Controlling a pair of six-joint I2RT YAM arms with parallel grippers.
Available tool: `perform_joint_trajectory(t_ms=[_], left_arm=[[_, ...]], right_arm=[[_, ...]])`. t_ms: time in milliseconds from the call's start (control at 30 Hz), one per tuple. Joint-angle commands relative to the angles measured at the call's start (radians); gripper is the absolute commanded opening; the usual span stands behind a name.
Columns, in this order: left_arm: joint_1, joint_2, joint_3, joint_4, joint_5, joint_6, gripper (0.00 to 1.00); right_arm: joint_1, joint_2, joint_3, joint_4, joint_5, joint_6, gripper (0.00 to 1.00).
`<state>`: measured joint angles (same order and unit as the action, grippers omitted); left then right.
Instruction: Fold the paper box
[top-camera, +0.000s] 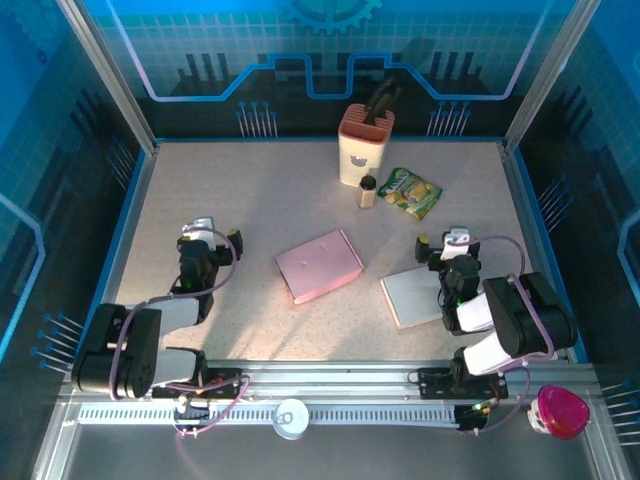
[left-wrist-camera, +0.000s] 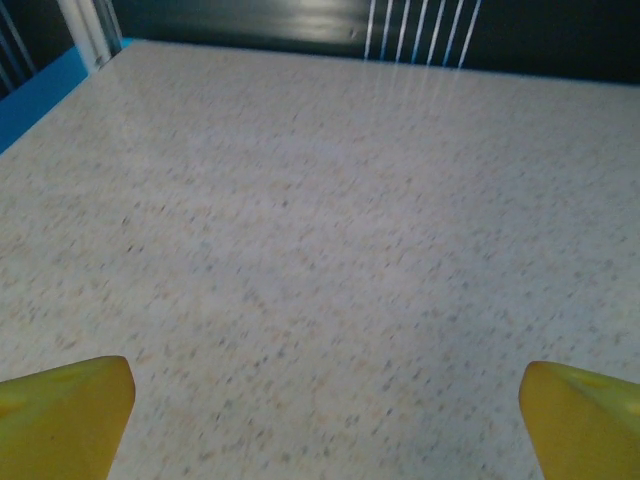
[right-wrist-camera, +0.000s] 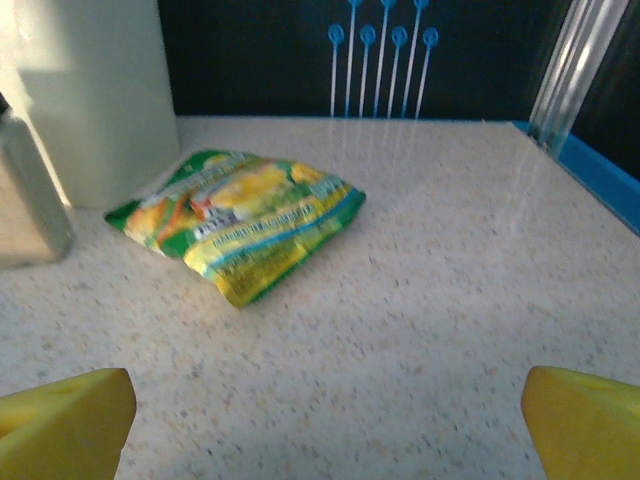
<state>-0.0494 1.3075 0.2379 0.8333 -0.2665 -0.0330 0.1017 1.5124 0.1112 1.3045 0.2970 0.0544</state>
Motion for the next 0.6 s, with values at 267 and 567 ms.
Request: perform_joint_trajectory(t_ms=[267, 567], left_arm=[[0.017, 0.257, 0.021, 0.343, 0.039, 0.014, 0.99], [0.037, 0.247, 0.114, 0.148, 0.044, -0.012, 0.99]], right_arm=[[-0.002, 0.062, 0.084, 0.018, -0.033, -0.041, 1.0], [0.003, 0.035, 0.17, -0.178, 0.007, -0.034, 1.0]])
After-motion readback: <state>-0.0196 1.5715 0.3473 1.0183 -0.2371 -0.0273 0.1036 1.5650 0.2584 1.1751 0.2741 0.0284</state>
